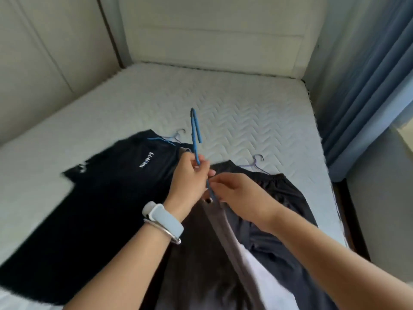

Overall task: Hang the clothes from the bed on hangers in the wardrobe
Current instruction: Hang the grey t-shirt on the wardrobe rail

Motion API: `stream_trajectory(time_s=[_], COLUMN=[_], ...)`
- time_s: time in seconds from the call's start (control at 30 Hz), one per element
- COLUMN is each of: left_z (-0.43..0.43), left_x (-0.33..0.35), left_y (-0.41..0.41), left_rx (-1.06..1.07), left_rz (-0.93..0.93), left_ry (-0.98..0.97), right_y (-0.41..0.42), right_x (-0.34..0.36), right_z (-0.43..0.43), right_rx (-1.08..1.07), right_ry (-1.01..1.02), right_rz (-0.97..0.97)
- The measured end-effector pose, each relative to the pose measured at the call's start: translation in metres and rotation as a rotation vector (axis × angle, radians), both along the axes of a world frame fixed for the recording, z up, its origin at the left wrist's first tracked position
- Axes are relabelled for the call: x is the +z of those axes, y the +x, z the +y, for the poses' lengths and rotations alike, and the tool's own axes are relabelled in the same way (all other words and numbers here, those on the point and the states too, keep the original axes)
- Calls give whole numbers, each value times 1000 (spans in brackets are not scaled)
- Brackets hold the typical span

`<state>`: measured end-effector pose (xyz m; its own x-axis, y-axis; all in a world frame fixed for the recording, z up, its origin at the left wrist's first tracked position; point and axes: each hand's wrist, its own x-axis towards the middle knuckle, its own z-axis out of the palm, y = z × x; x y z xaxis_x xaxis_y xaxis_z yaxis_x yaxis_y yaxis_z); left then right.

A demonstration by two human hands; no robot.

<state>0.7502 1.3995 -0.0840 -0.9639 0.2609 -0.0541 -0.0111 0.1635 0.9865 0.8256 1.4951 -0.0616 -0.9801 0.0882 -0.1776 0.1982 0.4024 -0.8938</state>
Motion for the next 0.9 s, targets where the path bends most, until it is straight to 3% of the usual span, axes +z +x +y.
stream_trajectory(time_s=[0.13, 0.33, 0.6, 0.9], left_z=[-91, -242, -450, -672], left_x=[93, 225, 314, 336], left_y=[23, 84, 153, 174], left_rx=[-23, 125, 541, 722], left_rz=[224, 511, 668, 701], left_ry=[-263, -580, -628, -695], right_y=[19, 10, -3, -20], right_x=[79, 185, 276, 291], right_z=[-41, -136, -327, -558], right_rx=[76, 155, 441, 660], right_ry=[37, 337, 608, 509], right_rz=[77, 526, 921, 1158])
